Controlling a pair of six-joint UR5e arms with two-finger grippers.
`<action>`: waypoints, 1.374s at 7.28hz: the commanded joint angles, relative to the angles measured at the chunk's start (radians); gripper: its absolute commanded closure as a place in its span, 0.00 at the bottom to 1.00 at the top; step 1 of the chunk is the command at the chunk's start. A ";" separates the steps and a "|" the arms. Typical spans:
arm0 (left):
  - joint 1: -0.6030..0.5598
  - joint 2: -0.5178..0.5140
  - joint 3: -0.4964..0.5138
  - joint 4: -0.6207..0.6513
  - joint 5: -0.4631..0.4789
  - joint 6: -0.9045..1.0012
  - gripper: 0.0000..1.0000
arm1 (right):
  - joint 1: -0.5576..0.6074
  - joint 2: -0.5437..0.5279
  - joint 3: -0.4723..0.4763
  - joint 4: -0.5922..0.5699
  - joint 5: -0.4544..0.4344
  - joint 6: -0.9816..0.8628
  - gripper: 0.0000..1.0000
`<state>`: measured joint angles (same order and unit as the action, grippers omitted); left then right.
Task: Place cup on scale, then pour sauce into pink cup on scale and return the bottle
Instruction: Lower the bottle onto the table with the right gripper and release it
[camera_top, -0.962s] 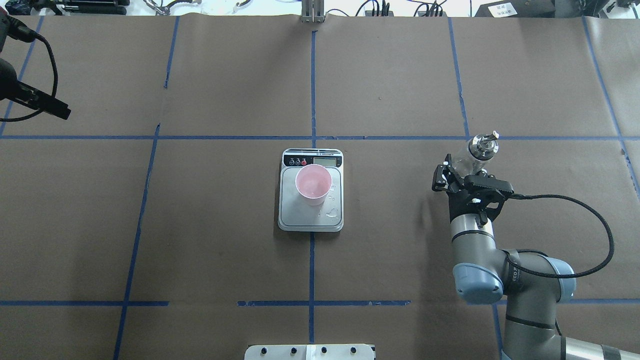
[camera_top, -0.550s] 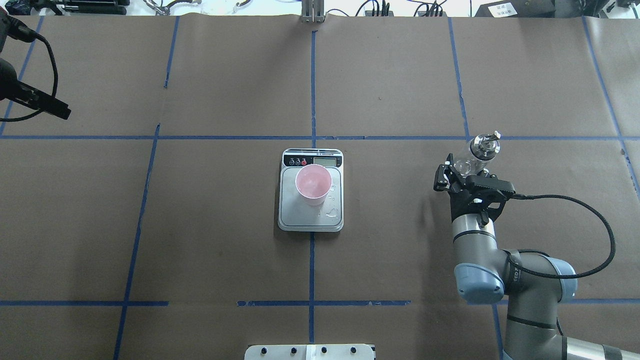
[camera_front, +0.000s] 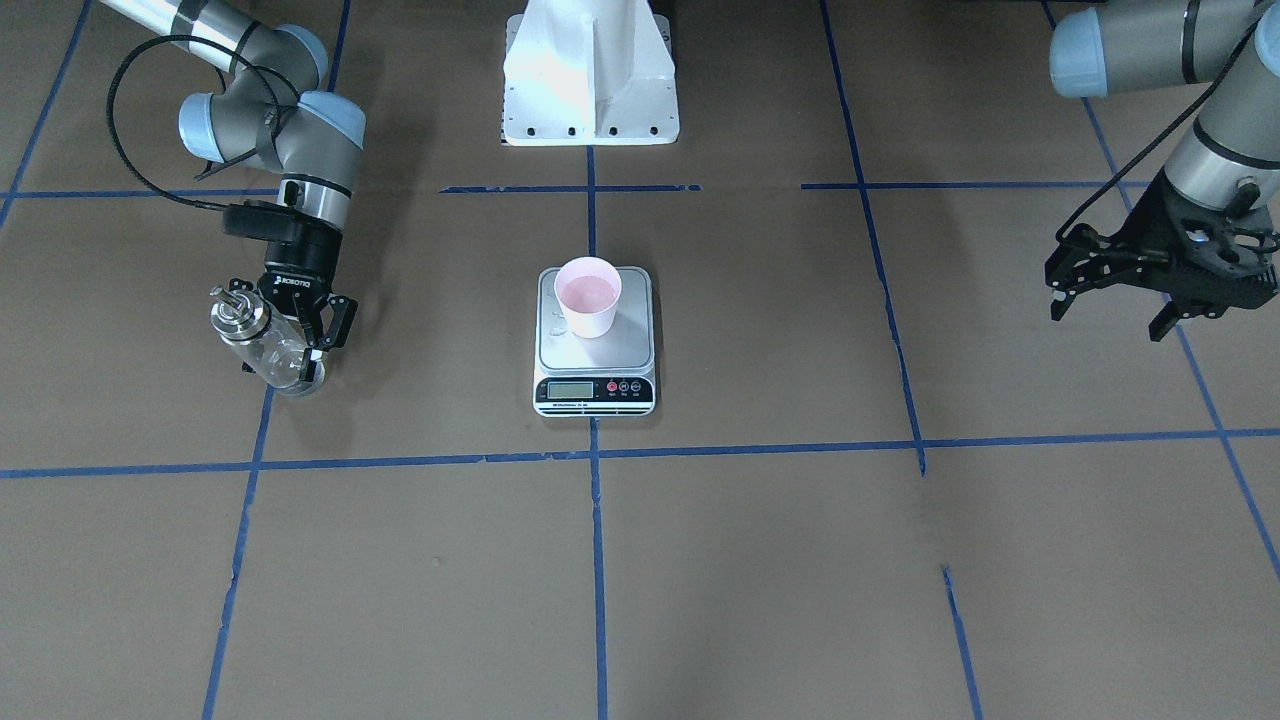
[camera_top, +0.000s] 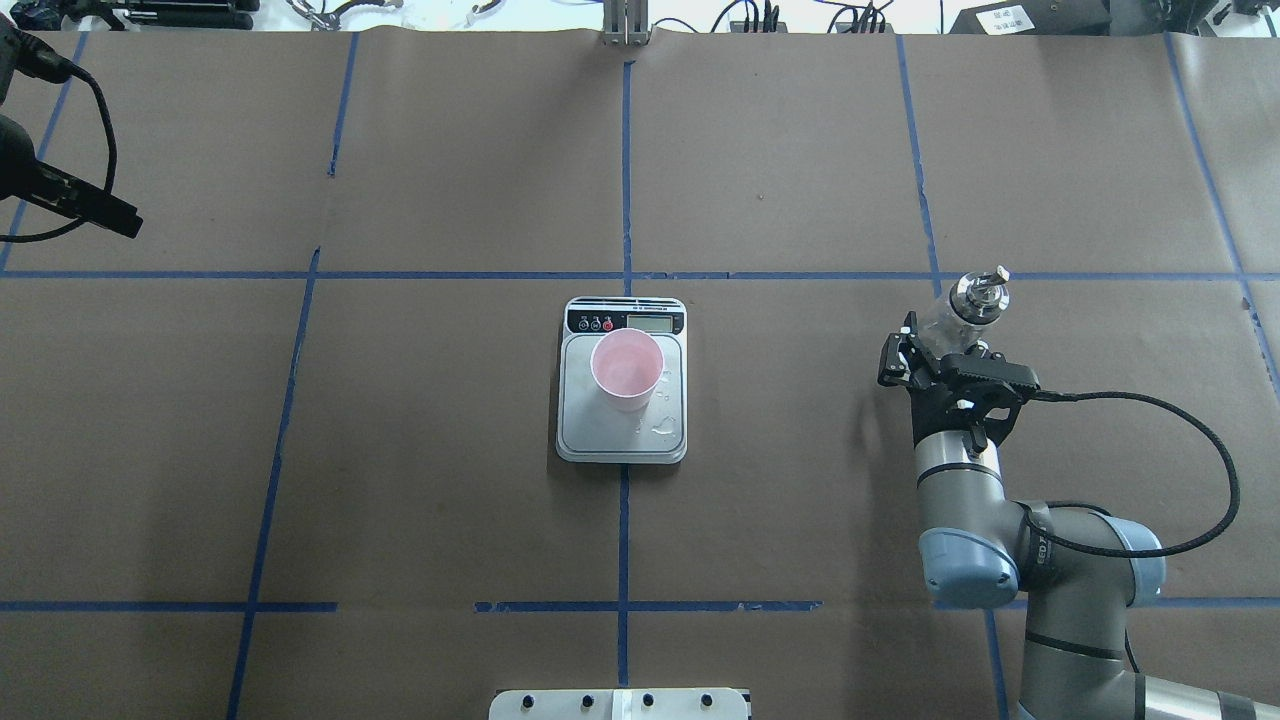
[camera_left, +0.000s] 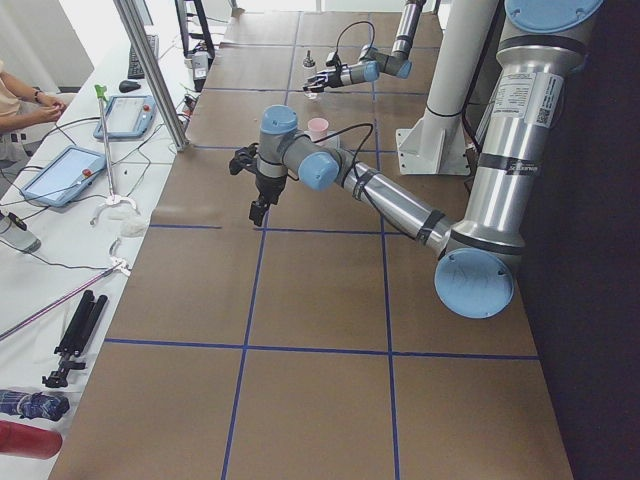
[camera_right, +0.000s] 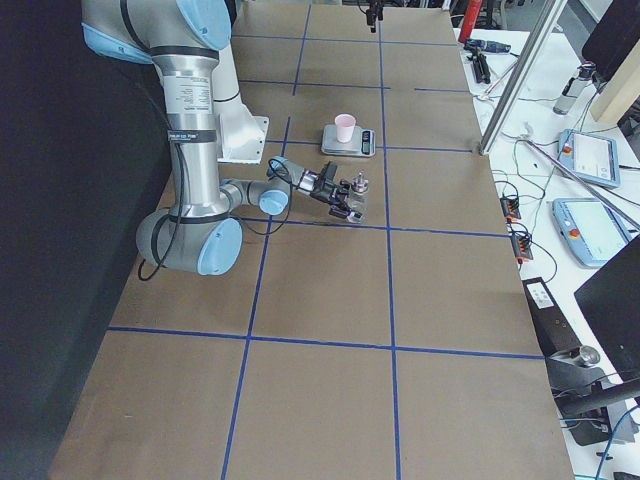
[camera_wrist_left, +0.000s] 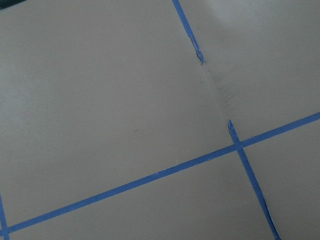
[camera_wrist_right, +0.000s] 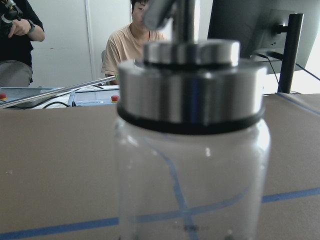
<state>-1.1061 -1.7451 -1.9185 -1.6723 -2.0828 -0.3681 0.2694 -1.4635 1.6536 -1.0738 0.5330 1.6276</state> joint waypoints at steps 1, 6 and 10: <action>0.000 -0.001 -0.004 0.000 0.000 0.000 0.00 | -0.001 -0.011 -0.001 0.000 0.001 0.008 0.01; 0.000 -0.001 -0.007 0.002 0.000 -0.002 0.00 | -0.027 -0.040 0.035 0.008 -0.028 -0.002 0.00; -0.001 0.004 -0.007 0.002 0.000 -0.003 0.00 | -0.143 -0.208 0.266 0.008 -0.027 -0.002 0.00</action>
<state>-1.1073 -1.7427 -1.9256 -1.6705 -2.0831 -0.3710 0.1642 -1.6148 1.8353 -1.0661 0.5020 1.6271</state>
